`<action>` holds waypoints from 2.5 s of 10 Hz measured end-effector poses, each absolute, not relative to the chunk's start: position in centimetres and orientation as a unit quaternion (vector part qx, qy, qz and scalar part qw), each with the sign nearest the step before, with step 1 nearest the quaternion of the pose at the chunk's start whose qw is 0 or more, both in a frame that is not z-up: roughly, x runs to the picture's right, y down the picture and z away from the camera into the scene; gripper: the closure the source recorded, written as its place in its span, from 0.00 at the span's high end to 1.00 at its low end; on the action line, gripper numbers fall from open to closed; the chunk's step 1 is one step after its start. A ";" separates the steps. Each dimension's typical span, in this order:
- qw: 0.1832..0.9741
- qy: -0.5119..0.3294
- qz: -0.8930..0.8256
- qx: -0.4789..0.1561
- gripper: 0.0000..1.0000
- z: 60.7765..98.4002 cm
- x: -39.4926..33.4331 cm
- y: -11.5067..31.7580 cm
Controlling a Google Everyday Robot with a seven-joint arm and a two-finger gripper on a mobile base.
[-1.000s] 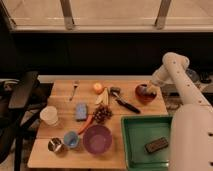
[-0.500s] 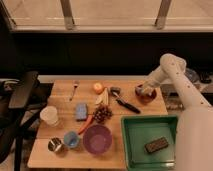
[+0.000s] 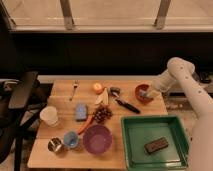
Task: Wipe red bowl with towel
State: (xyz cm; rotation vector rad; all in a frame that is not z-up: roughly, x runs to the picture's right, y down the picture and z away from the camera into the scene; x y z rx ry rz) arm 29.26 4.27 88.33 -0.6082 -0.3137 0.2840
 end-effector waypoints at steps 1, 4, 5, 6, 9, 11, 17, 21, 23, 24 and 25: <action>0.934 -0.139 0.141 -0.299 0.00 88.4 30.4 4.2; 0.937 -0.120 0.145 -0.293 0.00 90.1 31.0 2.3; 0.939 -0.121 0.141 -0.290 0.00 90.5 30.5 1.6; 0.939 -0.124 0.137 -0.291 0.00 90.7 29.8 1.5; 0.938 -0.148 0.120 -0.289 0.00 90.8 27.1 1.0; 0.935 -0.171 0.113 -0.288 0.00 89.7 25.9 1.5; 0.929 -0.166 0.128 -0.306 0.00 87.2 28.0 4.6; 0.932 -0.124 0.149 -0.307 0.00 89.1 31.6 3.4; 0.934 -0.125 0.143 -0.301 0.00 90.2 30.6 2.1; 0.935 -0.129 0.138 -0.300 0.00 90.5 29.5 1.7; 0.936 -0.134 0.133 -0.298 0.00 90.9 28.5 1.4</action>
